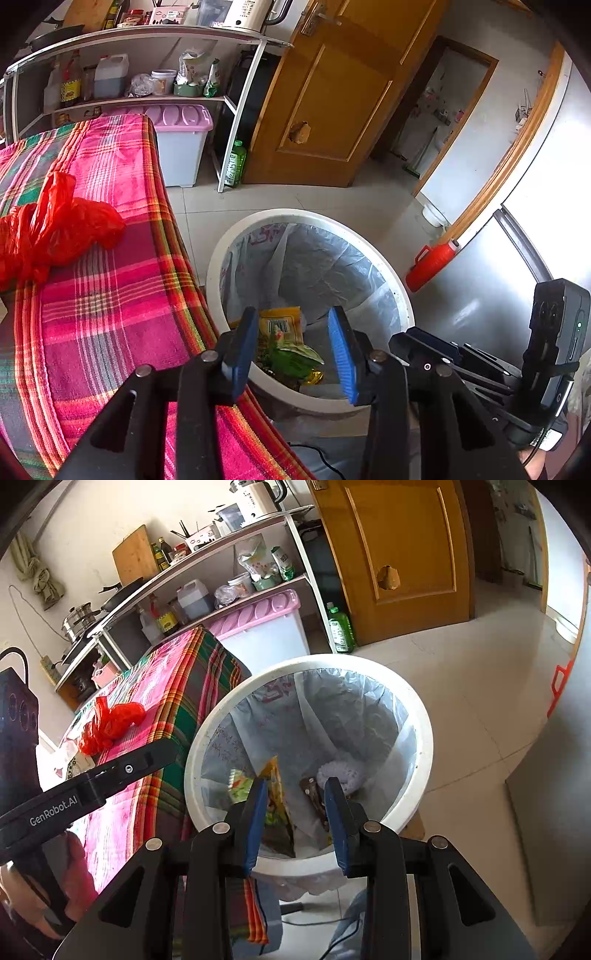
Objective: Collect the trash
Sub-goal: 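Open both grippers above the bin to drop the wrapper and bag, then move both tools back over the table toward the cup and red bag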
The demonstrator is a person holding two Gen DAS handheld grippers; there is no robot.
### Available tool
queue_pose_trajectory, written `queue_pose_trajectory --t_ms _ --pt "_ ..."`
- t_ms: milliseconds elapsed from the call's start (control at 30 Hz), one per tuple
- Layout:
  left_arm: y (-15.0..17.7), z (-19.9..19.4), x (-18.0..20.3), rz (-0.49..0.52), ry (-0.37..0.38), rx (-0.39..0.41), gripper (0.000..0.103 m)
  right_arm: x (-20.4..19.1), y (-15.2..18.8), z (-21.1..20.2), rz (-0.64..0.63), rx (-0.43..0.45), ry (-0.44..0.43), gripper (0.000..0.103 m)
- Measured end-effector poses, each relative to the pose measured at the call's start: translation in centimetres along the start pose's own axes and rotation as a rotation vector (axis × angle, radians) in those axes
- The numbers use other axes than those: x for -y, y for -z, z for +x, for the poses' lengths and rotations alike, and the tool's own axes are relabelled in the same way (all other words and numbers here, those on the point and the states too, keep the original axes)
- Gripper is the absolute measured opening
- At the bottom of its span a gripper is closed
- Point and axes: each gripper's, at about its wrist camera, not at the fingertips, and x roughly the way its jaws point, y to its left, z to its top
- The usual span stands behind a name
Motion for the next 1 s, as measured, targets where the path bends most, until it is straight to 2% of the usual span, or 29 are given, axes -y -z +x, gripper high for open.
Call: queue_pose_trajectory --t_ms 433,1000 --pt "0.6 -4.4 -1.1 0.007 -0.022 0.093 0.041 -2.5 -0.1 -2.0 -0.054 0.052 -0.051 0.033" --pt "3.2 -12.2 -7.2 -0.057 -0.178 0.223 0.041 -10.0 0.2 -2.0 -0.199 0.055 -0.165 0.033"
